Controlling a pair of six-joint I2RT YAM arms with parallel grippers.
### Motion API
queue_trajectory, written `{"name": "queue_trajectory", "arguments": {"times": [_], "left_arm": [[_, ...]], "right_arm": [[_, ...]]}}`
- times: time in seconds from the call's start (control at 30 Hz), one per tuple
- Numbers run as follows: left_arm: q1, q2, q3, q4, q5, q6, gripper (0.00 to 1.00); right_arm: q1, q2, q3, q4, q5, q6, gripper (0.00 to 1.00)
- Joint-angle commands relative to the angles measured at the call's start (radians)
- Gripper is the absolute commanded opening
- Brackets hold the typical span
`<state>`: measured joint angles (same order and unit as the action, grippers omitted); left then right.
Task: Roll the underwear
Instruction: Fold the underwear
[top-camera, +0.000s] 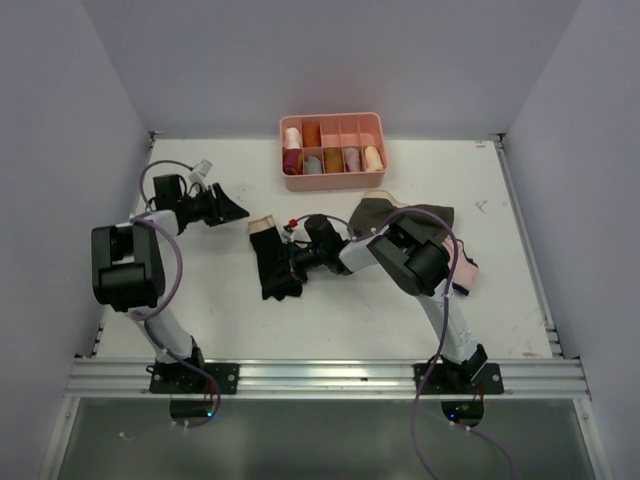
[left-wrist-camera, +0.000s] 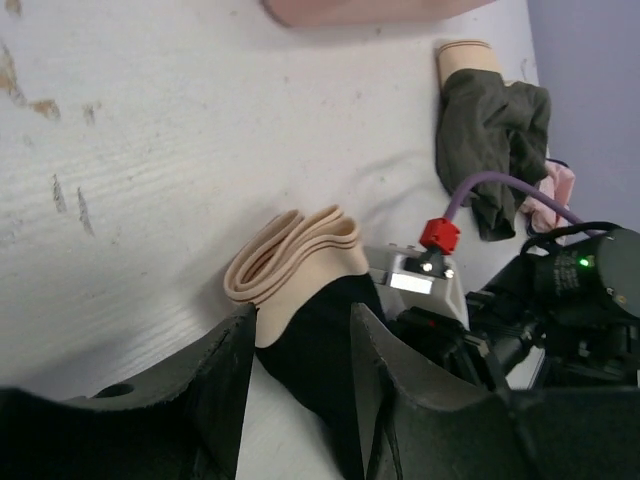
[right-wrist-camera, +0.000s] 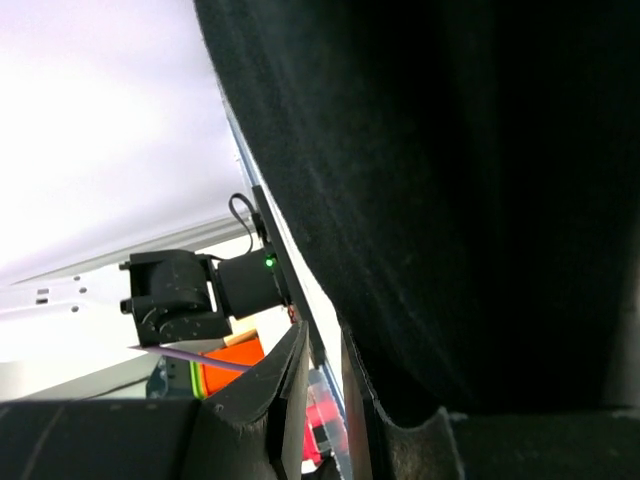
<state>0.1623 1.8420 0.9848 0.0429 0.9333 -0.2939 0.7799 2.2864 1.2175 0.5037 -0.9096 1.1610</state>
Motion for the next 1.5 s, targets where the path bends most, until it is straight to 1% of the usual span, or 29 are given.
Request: {"name": "queue_trajectory", "arguments": {"times": [0.0,0.07,0.1,0.13,0.17,0.2,0.23,0.27,0.3,0.37,0.4,0.43,0.5,0.63,0.7,0.83,0.9,0.97,1.03,1.2,1.27,1.37,1.47], "left_arm": [[-0.001,-0.116,-0.047,0.17,0.125,-0.094,0.43],[-0.018,-0.128,-0.089,0.231,0.148,-0.135,0.38],[-0.029,-0.125,-0.112,0.277,0.177,-0.195,0.34],[-0.052,-0.119,-0.133,0.317,0.185,-0.223,0.32],[-0.066,-0.095,-0.17,0.404,0.194,-0.256,0.29],[-0.076,-0.081,-0.19,0.466,0.203,-0.346,0.28],[-0.093,-0.066,-0.231,0.614,0.2,-0.399,0.28],[-0.101,-0.031,-0.247,0.69,0.196,-0.451,0.28],[-0.109,-0.011,-0.253,0.76,0.202,-0.541,0.27],[-0.127,0.054,-0.244,0.91,0.199,-0.606,0.27],[-0.133,0.075,-0.236,0.946,0.193,-0.654,0.27],[-0.144,0.097,-0.213,0.991,0.19,-0.668,0.27],[-0.15,0.146,-0.199,0.999,0.165,-0.671,0.27],[-0.152,0.206,-0.158,0.881,0.095,-0.604,0.26],[-0.152,0.24,-0.155,0.893,0.062,-0.599,0.26],[-0.152,0.327,-0.149,0.98,0.035,-0.651,0.25],[-0.152,0.345,-0.137,0.97,0.022,-0.64,0.25],[-0.152,0.353,-0.117,0.911,0.013,-0.616,0.25],[-0.15,0.353,-0.095,0.788,-0.016,-0.547,0.24],[-0.152,0.347,-0.092,0.678,-0.056,-0.466,0.24],[-0.152,0.364,-0.09,0.67,-0.051,-0.464,0.24],[-0.152,0.385,-0.075,0.686,-0.037,-0.484,0.23],[-0.152,0.373,-0.064,0.698,-0.015,-0.488,0.23]], "right_arm": [[0.001,0.007,-0.015,0.093,-0.005,0.04,0.23],[-0.001,0.007,-0.026,0.12,-0.008,0.06,0.23],[0.001,0.007,-0.032,0.151,-0.011,0.068,0.23],[0.001,0.007,-0.036,0.16,-0.012,0.083,0.23],[-0.001,0.008,-0.044,0.164,-0.015,0.085,0.23],[0.001,0.008,-0.049,0.182,-0.014,0.088,0.23],[-0.001,0.01,-0.055,0.188,-0.015,0.091,0.23],[-0.001,0.012,-0.058,0.188,-0.015,0.091,0.23],[0.001,0.008,-0.062,0.199,-0.017,0.094,0.23],[0.001,0.005,-0.072,0.203,-0.018,0.089,0.23],[-0.001,0.004,-0.073,0.196,-0.017,0.085,0.23],[-0.001,0.004,-0.076,0.191,-0.017,0.078,0.23],[-0.001,0.005,-0.082,0.185,-0.015,0.077,0.22],[-0.001,0.002,-0.096,0.157,-0.012,0.063,0.22],[-0.001,0.001,-0.098,0.15,-0.012,0.059,0.22],[-0.001,0.005,-0.105,0.145,-0.014,0.066,0.22],[-0.001,0.004,-0.108,0.134,-0.014,0.065,0.22],[-0.001,0.004,-0.111,0.122,-0.015,0.057,0.22],[-0.001,-0.004,-0.11,0.078,-0.015,0.034,0.22],[-0.001,-0.015,-0.108,0.004,-0.024,-0.007,0.23],[-0.001,-0.021,-0.098,-0.031,-0.034,-0.04,0.22],[-0.001,-0.033,-0.098,-0.147,-0.035,-0.107,0.22],[-0.002,-0.038,-0.09,-0.258,-0.043,-0.187,0.22]]}}
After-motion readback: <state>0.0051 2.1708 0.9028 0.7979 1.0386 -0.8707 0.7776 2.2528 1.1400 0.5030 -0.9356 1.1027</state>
